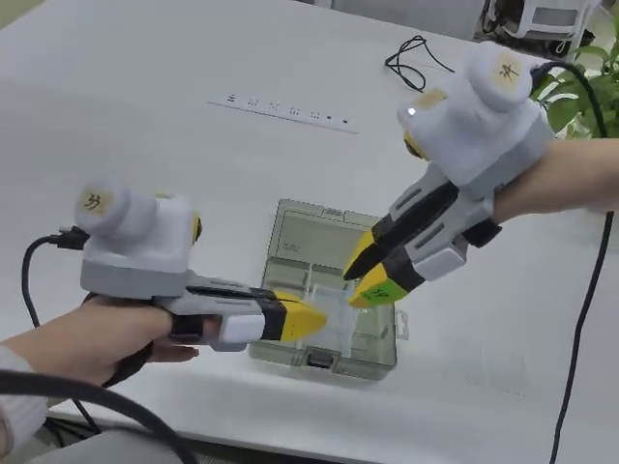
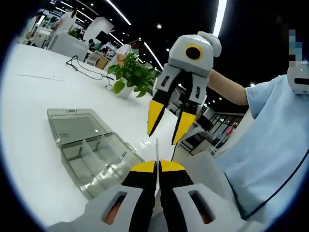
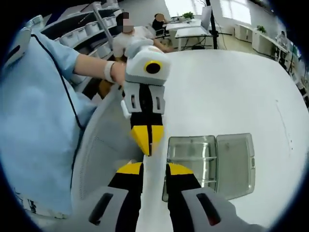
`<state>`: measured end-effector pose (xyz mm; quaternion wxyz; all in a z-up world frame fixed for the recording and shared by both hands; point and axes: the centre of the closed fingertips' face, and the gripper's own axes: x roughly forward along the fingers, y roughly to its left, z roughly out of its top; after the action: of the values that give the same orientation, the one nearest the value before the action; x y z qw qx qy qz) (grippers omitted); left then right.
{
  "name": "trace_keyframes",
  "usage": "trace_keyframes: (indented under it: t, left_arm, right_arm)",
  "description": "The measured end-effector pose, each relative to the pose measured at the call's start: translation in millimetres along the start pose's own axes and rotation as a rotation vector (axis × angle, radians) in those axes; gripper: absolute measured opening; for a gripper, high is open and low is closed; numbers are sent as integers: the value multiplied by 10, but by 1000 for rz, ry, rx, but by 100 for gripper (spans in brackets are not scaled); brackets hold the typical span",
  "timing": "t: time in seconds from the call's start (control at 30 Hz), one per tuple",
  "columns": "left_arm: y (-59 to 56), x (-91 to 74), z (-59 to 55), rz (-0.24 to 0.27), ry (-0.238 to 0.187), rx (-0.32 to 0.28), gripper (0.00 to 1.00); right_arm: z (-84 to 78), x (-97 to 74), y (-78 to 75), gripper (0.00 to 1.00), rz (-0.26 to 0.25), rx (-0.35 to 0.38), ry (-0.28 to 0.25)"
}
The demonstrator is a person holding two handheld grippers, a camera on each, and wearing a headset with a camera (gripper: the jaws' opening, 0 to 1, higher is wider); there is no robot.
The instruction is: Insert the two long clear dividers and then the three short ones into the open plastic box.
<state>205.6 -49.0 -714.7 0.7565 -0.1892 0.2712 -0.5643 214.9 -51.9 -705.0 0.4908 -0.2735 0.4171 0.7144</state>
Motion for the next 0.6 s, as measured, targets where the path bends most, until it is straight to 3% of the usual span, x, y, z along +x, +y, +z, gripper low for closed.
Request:
trace_keyframes:
  t: [0.1, 0.23, 0.37, 0.6]
  left_arm:
    - [-18, -8, 32, -13, -11, 14, 0]
    - [-52, 6, 34, -33, -3, 35, 0]
    - [-96, 10, 84, -55, -25, 32, 0]
    - [-152, 13, 65, -77, 5, 63, 0]
  right_arm:
    - [-19, 33, -21, 17, 28, 28, 39]
    - [50, 71, 14, 13, 75, 73, 43]
    - [37, 99, 57, 6, 114, 90, 81]
    - [15, 111, 136, 4, 156, 102, 106]
